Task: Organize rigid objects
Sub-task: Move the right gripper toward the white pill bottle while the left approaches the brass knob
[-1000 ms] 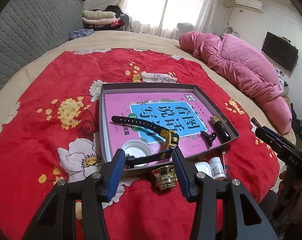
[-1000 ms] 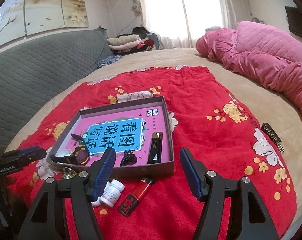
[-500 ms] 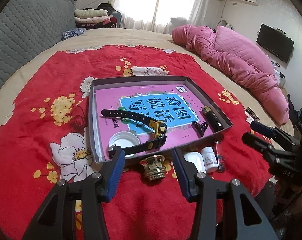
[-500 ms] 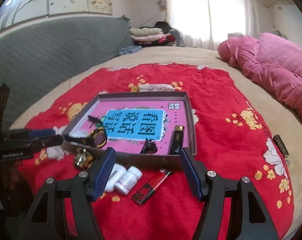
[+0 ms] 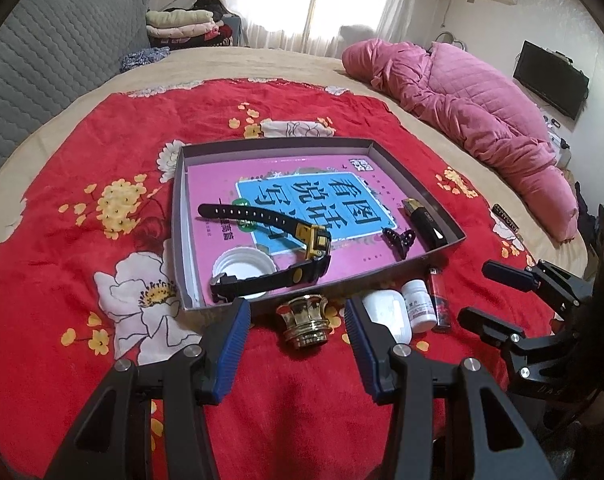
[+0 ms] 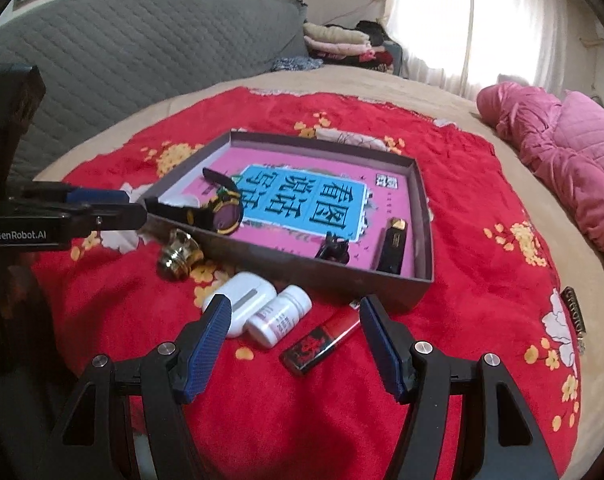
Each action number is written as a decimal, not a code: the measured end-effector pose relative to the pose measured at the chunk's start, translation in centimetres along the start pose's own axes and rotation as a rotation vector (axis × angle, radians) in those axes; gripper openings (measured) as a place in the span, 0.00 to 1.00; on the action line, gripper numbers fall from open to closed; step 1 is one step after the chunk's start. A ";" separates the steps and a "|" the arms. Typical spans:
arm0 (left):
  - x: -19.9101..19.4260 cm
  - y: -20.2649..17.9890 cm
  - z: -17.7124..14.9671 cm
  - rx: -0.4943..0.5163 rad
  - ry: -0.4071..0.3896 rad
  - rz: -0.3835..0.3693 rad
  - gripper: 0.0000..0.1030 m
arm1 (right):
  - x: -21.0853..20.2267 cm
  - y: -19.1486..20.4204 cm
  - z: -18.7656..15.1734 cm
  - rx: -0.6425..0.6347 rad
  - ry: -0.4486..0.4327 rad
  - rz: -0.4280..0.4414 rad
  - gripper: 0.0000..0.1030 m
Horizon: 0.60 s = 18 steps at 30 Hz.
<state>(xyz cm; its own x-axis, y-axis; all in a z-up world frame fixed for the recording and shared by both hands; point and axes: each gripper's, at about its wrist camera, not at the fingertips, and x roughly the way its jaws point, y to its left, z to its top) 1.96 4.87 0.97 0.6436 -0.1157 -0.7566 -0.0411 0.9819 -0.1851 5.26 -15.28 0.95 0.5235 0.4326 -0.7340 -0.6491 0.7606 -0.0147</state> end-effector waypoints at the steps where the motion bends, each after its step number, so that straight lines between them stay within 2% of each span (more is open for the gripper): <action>1: 0.1 0.0 -0.1 -0.001 0.004 0.000 0.47 | 0.2 0.0 -0.1 0.000 0.007 0.002 0.67; 7: 0.7 -0.3 -0.4 0.009 0.029 -0.002 0.47 | 0.9 0.0 -0.5 0.003 0.044 -0.001 0.67; 14: 0.9 -0.5 -0.5 0.014 0.034 -0.006 0.47 | 1.8 0.3 -0.1 0.121 0.069 0.059 0.67; 18: 1.1 -0.6 -0.7 0.018 0.040 -0.009 0.47 | 2.8 0.3 -0.1 0.167 0.105 0.052 0.66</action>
<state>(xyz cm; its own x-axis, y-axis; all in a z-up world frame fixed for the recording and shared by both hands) 2.17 4.04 -0.22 0.6126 -0.1301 -0.7796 -0.0215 0.9833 -0.1809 6.46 -13.90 -1.19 0.4255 0.4275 -0.7976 -0.5684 0.8121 0.1320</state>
